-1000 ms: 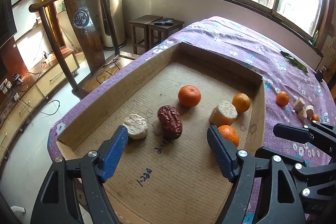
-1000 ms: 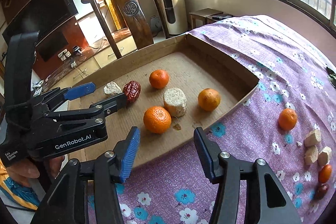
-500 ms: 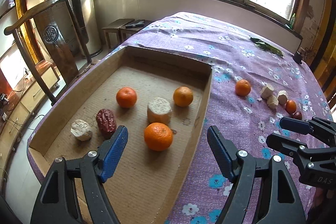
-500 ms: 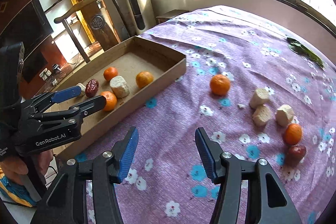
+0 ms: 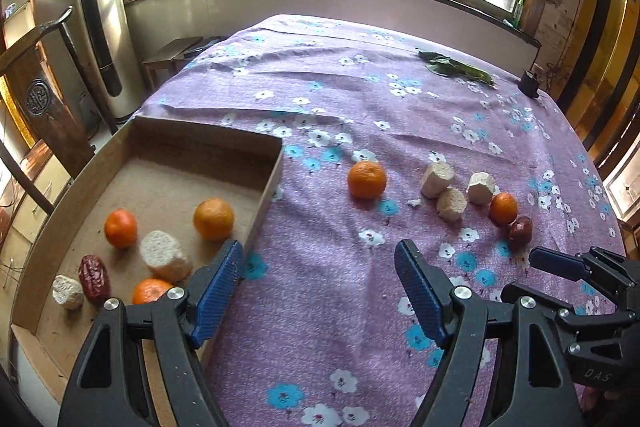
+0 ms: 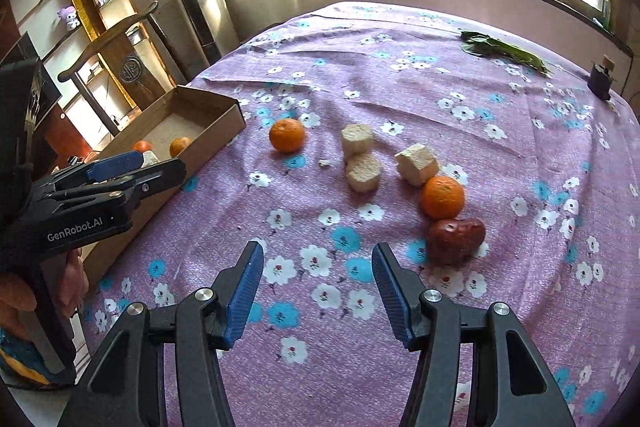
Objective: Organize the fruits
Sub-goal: 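Move both open grippers back over the remaining fruit, then grasp an orange with the left gripper while the right gripper grasps a red date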
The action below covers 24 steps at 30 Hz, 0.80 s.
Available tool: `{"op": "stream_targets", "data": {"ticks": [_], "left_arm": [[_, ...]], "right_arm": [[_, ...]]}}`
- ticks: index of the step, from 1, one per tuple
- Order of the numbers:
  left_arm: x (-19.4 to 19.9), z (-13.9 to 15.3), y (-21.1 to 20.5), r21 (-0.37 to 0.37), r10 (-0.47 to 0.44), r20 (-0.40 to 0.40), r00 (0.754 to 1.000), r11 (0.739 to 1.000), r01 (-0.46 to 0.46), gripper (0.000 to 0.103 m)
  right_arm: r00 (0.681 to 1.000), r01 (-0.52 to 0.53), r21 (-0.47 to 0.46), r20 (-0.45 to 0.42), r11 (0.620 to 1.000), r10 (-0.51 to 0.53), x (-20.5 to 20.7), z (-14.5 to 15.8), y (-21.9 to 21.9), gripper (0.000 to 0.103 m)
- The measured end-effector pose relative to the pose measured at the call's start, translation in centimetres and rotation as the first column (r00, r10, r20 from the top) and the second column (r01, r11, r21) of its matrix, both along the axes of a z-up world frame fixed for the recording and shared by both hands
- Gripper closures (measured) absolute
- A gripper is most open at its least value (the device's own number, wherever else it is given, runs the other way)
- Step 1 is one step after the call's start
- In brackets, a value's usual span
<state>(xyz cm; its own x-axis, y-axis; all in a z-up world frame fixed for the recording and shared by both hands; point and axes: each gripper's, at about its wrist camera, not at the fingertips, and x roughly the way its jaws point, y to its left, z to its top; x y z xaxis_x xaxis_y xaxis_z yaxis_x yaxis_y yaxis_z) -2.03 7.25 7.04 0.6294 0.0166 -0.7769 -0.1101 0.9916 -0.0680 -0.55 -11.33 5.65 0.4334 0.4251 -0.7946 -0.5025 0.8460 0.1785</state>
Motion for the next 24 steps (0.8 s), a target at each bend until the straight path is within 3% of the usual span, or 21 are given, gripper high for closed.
{"op": "stream_targets", "data": {"ticks": [5,15,19,24], "left_arm": [[2.7,-0.4,-2.0,0.016,-0.028,-0.014,1.000,0.999,0.028,0.026],[6.4,-2.8,-2.1,0.011,0.004,-0.083,0.997,1.000,-0.003,0.026],[7.2,-3.5,-1.7,0.010,0.015,-0.095,0.995,1.000,-0.014,0.026],[7.9,-4.1,-1.9,0.011,0.015,-0.106,0.994,1.000,-0.014,0.026]], "right_arm": [[0.999,0.031,-0.031,-0.006,0.999,-0.031,1.4,-0.2,-2.2,0.042],[0.998,0.056,-0.145,-0.021,0.988,-0.060,6.0,-1.5,-4.2,0.042],[0.999,0.005,-0.169,-0.031,0.986,-0.010,5.7,-1.8,-3.8,0.042],[0.999,0.024,-0.168,-0.035,0.986,-0.030,5.9,-2.4,-4.7,0.042]]}}
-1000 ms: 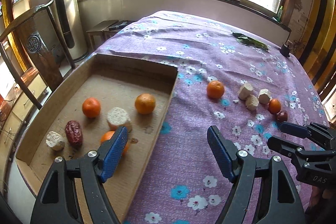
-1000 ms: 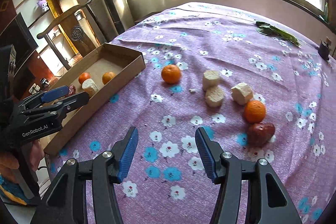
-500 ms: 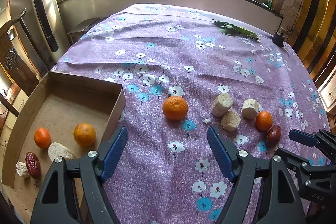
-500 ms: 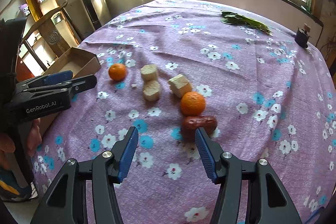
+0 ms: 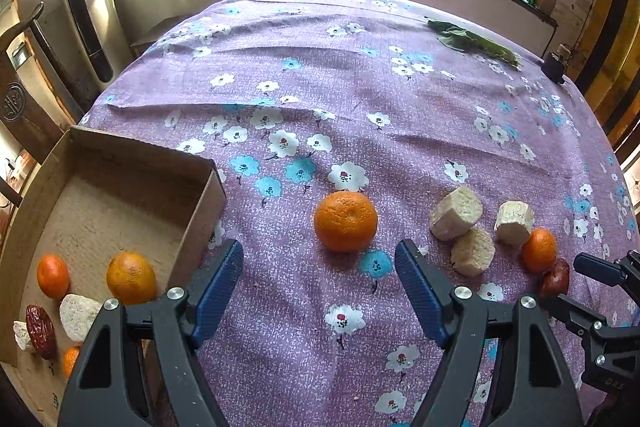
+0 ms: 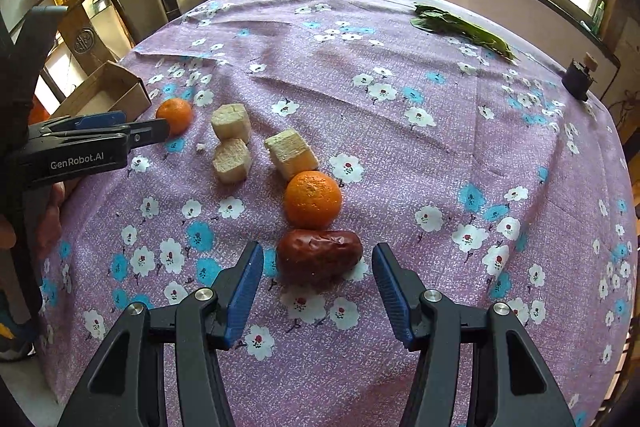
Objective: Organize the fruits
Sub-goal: 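Grasp an orange with the left gripper while the right gripper grasps a red date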
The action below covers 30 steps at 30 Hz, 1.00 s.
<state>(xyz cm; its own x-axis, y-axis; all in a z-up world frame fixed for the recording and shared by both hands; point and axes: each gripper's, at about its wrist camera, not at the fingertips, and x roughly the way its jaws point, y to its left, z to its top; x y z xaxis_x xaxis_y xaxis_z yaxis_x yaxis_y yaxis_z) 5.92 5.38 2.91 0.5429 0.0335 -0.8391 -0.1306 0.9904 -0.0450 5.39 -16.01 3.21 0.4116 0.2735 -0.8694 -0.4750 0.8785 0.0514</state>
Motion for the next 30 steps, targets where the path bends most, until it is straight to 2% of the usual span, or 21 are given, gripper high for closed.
{"op": "stream_targets", "data": {"ticks": [8,9,10,15,16,18,19,24,30], "left_arm": [[1.1,-0.7,-0.4,0.011,-0.002,-0.009,1.000,1.000,0.003,0.026],[1.3,-0.7,-0.4,0.015,-0.003,-0.008,1.000,1.000,0.003,0.026],[1.5,-0.8,-0.4,0.018,-0.001,-0.010,1.000,1.000,0.001,0.026],[2.6,-1.4,0.0,0.024,0.013,-0.015,1.000,1.000,-0.013,0.026],[2.7,-1.6,0.0,0.038,0.016,-0.012,1.000,0.999,-0.016,0.030],[2.6,-1.5,-0.1,0.068,0.015,0.012,1.000,0.998,-0.016,0.051],[2.6,-1.5,0.0,0.037,0.000,0.003,1.000,0.999,0.000,0.070],[2.0,-1.3,0.4,0.012,-0.016,-0.001,1.000,1.000,0.016,0.070],[-1.5,-0.1,0.5,-0.055,-0.060,0.029,0.998,0.997,0.061,0.071]], "right_arm": [[0.999,-0.026,0.024,-0.036,0.999,0.027,0.5,-1.4,0.7,0.042],[0.999,-0.029,0.017,-0.034,0.999,0.029,0.5,-1.5,0.8,0.043],[0.999,-0.026,0.021,-0.026,0.999,0.026,0.5,-1.5,0.7,0.050],[0.998,-0.044,0.030,-0.035,0.999,0.045,0.2,-1.4,0.7,0.050],[0.998,-0.048,0.031,-0.037,0.998,0.049,0.1,-1.4,0.7,0.050],[0.998,-0.045,0.031,-0.034,0.999,0.046,0.0,-1.2,0.6,0.050],[0.998,-0.043,0.033,-0.032,0.999,0.044,-0.1,-1.1,0.6,0.050],[0.999,-0.040,0.040,-0.011,0.998,0.041,-1.1,0.0,0.8,0.050],[0.999,-0.034,0.065,0.020,0.997,0.033,-3.2,1.4,1.2,0.049]]}}
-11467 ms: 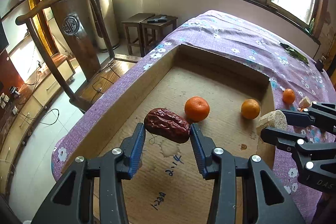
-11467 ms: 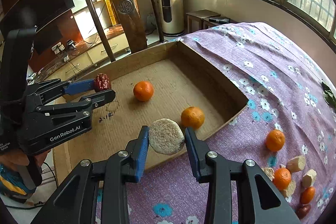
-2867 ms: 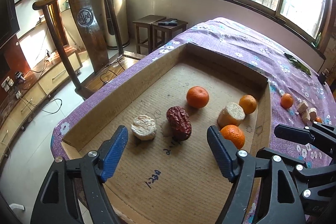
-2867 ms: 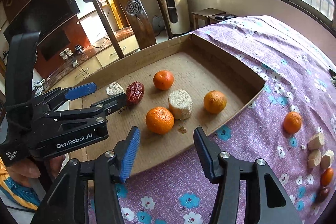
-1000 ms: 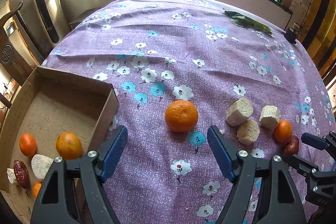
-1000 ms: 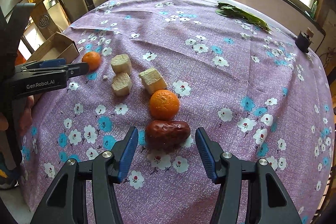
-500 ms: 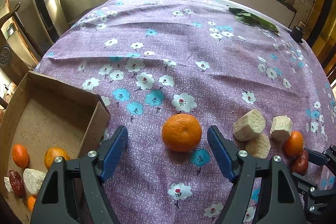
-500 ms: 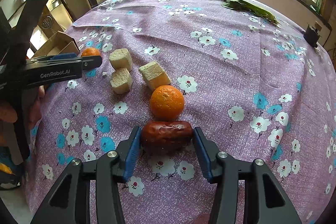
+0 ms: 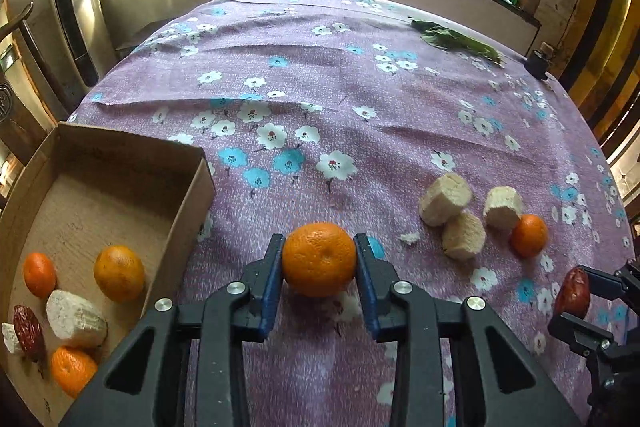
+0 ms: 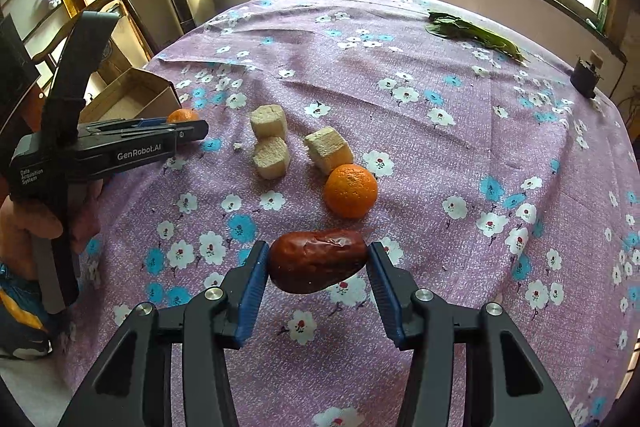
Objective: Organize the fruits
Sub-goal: 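Carry the orange and red date over the cardboard box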
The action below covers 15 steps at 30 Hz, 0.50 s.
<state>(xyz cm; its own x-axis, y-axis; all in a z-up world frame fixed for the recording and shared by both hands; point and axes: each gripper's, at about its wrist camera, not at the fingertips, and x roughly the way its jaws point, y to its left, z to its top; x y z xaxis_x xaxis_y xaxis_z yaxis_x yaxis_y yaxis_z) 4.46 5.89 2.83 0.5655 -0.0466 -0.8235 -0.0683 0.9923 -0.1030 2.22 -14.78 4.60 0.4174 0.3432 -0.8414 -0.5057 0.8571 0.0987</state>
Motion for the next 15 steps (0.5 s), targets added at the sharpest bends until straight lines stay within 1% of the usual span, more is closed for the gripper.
{"op": "stream_targets", "data": {"ticks": [3,7,15], "left_arm": [[-2.0,0.4,0.0,-0.027,-0.024,0.005,1.000,0.999,0.024,0.071],[-4.4,1.3,0.2,-0.029,-0.035,0.028,0.999,0.999,0.036,0.071],[-8.6,2.7,1.4,0.024,-0.026,0.083,0.996,0.999,0.024,0.070]], "right_arm": [[1.000,0.001,0.016,0.009,1.000,-0.001,-1.2,0.4,0.4,0.049],[1.000,-0.004,0.031,0.010,1.000,0.003,-2.3,0.4,1.3,0.049],[0.999,-0.046,0.058,0.016,0.997,0.045,-4.4,0.5,4.0,0.049]]}}
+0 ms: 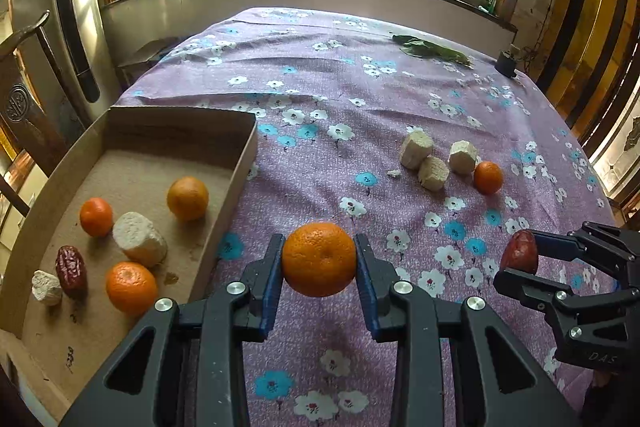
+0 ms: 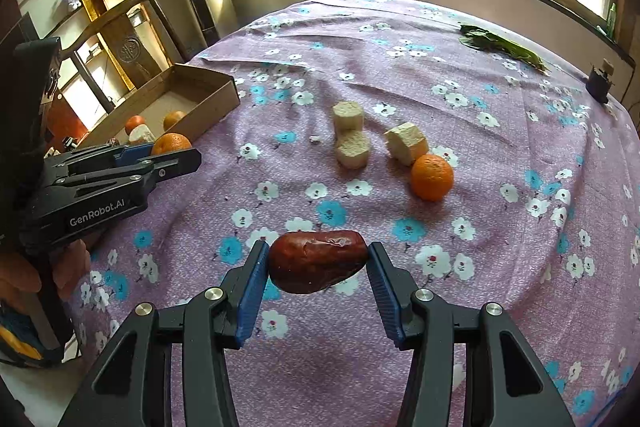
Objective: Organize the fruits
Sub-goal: 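Carry the orange and red date over the cardboard box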
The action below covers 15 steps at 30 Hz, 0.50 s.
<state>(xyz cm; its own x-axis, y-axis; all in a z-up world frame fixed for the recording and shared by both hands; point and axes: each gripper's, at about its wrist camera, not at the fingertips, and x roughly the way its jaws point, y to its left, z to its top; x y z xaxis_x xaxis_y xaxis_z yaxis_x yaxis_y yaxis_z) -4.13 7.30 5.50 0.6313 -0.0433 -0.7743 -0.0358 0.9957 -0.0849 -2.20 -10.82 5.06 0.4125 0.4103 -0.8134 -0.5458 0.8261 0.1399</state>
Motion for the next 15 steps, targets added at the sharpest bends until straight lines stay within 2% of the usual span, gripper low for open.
{"op": "stream_targets", "data": {"ticks": [15], "left_arm": [[-4.7,0.7,5.4,0.057,0.124,0.046,0.991,0.990,-0.127,0.070]], "right_arm": [[0.992,-0.123,0.010,0.027,0.992,0.123,-2.1,0.4,6.3,0.049]]}}
